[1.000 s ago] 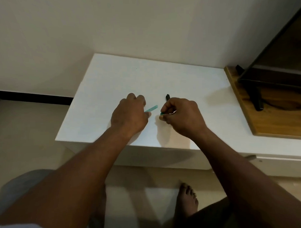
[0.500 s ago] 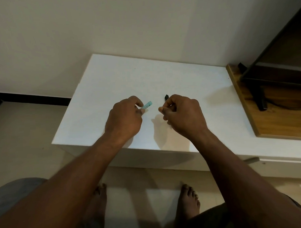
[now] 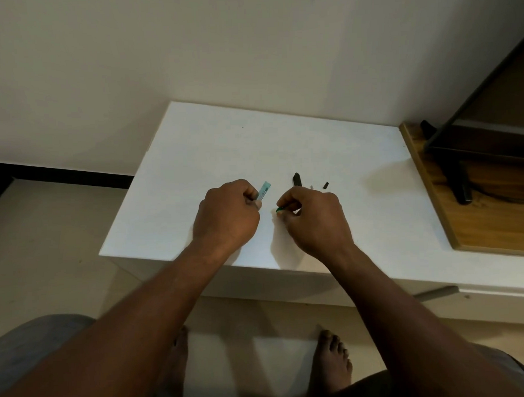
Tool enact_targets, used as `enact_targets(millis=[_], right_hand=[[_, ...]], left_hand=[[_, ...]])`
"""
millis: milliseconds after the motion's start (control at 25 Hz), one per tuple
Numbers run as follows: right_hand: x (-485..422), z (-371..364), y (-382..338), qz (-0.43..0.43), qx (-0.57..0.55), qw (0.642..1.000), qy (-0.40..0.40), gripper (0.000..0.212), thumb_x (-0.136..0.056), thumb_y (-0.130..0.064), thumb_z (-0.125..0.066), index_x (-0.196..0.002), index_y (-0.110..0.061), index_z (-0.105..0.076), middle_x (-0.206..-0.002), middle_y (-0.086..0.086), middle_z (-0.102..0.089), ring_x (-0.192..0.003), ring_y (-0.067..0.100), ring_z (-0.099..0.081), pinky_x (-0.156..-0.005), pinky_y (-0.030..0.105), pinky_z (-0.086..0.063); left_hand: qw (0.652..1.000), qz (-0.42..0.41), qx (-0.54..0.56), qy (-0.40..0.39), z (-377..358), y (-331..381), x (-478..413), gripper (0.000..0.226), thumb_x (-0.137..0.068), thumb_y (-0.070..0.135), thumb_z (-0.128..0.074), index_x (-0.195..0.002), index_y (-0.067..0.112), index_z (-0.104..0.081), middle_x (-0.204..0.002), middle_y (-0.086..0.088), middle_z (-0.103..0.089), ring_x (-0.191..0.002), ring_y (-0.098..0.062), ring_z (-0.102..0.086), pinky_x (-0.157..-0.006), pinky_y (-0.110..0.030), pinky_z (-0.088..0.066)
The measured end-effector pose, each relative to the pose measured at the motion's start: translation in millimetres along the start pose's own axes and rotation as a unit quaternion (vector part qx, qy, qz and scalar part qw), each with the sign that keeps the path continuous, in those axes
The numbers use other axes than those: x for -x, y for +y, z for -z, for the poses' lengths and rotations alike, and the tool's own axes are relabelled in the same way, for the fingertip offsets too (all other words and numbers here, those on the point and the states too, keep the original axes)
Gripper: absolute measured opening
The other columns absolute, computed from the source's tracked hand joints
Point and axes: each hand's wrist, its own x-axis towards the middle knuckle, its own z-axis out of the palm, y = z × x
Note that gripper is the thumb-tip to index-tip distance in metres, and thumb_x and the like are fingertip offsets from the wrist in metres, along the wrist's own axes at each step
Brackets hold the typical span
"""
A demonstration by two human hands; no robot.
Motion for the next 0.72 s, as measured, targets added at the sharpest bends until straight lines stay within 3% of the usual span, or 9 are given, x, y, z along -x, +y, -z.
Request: enact_targets(millis=[120,320,560,720], right_hand=[[0.3,-2.2,-2.5,0.01,0.003,1.0,0.013,0.015,-0.093,-0.021,-0.077,-0.108,-0.024,-0.078,-0.102,-0.005,-0.08,-0.08,0.004,-0.063,-0.07,0.009,-0.041],[2.9,-2.7,-3.4,0.029,0.045,0.999,-0.003,0.019,-0.095,-0.022,-0.074,-0.113,-0.024,-0.08,-0.108,-0.004,-0.08,-0.091,0.016,-0.072,-0.084,0.027,-0.055],[4.7,-5.5,-9.0,0.042,0.03,0.999,0.016,0.017,-0.096,-0.026,-0.073,-0.11,-0.026,-0.08,-0.105,-0.006,-0.081,-0.089,0.015,-0.073,-0.079,0.027,-0.054],[1.4,-2.4,-6.5,0.039,0.04,0.998,0.029,0.018,-0.095,-0.027,-0.073,-0.112,-0.029,-0.08,-0.104,-0.008,-0.081,-0.089,0.014,-0.073,-0.08,0.029,-0.056]], left_hand=[[1.0,0.003,0.005,0.0,1.1,2.2,-0.3,0.005,-0.093,0.028,-0.069,-0.096,0.025,-0.071,-0.1,-0.001,-0.078,-0.087,-0.022,-0.07,-0.079,-0.037,-0.059],[1.0,0.002,0.001,-0.008,0.8,3.1,0.5,0.005,-0.093,0.03,-0.071,-0.092,0.025,-0.07,-0.105,-0.003,-0.078,-0.089,-0.021,-0.072,-0.074,-0.031,-0.057],[1.0,0.009,0.012,-0.016,0.7,3.5,-0.9,0.008,-0.092,0.027,-0.071,-0.085,0.025,-0.067,-0.105,-0.004,-0.078,-0.097,-0.025,-0.072,-0.077,-0.036,-0.059],[0.999,0.021,0.029,-0.012,0.4,3.7,-2.5,0.01,-0.093,0.026,-0.07,-0.085,0.022,-0.067,-0.101,-0.004,-0.077,-0.092,-0.024,-0.072,-0.073,-0.03,-0.055]])
